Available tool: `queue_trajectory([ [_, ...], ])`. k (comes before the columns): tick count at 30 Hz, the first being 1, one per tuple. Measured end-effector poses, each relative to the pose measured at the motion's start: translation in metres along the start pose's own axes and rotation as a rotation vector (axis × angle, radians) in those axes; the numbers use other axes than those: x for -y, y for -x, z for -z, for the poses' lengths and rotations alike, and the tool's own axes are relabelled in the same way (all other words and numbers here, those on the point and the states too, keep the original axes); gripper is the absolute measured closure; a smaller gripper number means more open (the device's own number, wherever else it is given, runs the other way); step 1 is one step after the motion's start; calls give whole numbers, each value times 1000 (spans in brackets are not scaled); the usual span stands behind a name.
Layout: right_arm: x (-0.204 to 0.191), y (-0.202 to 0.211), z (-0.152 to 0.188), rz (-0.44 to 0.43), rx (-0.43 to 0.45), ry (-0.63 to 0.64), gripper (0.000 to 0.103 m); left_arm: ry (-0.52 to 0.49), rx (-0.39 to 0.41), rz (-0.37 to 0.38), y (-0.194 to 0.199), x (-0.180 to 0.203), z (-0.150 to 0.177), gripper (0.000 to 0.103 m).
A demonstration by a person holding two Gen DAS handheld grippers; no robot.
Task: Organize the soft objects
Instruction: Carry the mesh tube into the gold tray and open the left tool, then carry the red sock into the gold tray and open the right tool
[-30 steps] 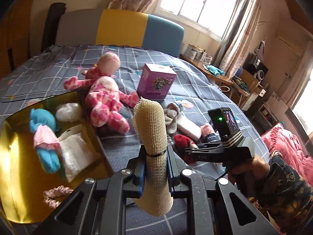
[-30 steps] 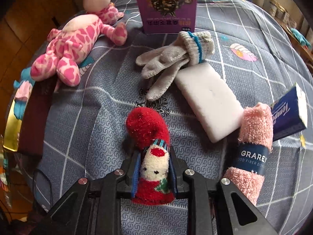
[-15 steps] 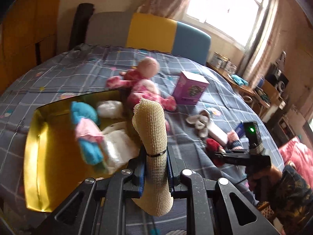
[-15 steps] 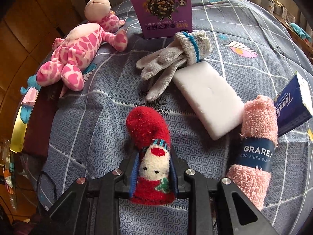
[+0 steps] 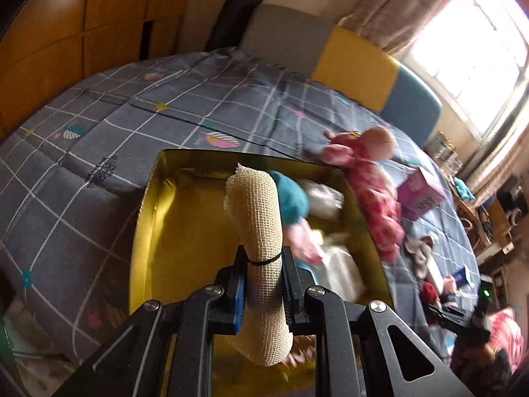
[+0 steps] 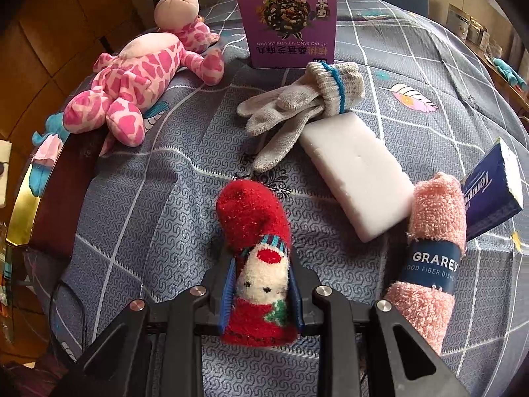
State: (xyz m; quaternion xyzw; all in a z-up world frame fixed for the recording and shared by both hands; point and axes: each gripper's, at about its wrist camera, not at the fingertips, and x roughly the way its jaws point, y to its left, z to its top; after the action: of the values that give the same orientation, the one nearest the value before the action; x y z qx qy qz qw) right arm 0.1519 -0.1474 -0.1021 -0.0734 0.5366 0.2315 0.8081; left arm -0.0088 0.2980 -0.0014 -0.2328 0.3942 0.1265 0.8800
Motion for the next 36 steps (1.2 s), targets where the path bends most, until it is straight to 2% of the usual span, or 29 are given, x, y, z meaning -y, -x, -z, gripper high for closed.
queue_trajectory([
  [6,1,0,0,-6,1,-7,76,66,-44,-14,-48,-8,-27,84],
  [9,1,-1,0,-9,2,-13,76,49,-67,-30,-68,-4,-36,83],
  [11,1,-1,-1,-10,3,-17,76,31,-89,-66,-84,-2,-41,82],
  [15,2,0,0,-12,6,-26,75,41,-123,-71,-103,-2,-45,76],
  [16,2,0,0,-11,7,-26,75,31,-116,-81,-103,0,-44,76],
  [18,2,0,0,-12,7,-28,75,26,-103,-89,-101,0,-42,65],
  [23,3,0,0,-12,8,-28,75,22,-69,-122,-89,-1,-36,56],
  [31,1,-1,0,1,11,-22,75,-37,17,-162,-42,12,-10,51],
  [33,1,-1,0,5,12,-21,76,-64,45,-165,-28,19,-1,44],
  [36,-2,-1,0,15,15,-16,76,-91,76,-170,-11,28,11,43],
])
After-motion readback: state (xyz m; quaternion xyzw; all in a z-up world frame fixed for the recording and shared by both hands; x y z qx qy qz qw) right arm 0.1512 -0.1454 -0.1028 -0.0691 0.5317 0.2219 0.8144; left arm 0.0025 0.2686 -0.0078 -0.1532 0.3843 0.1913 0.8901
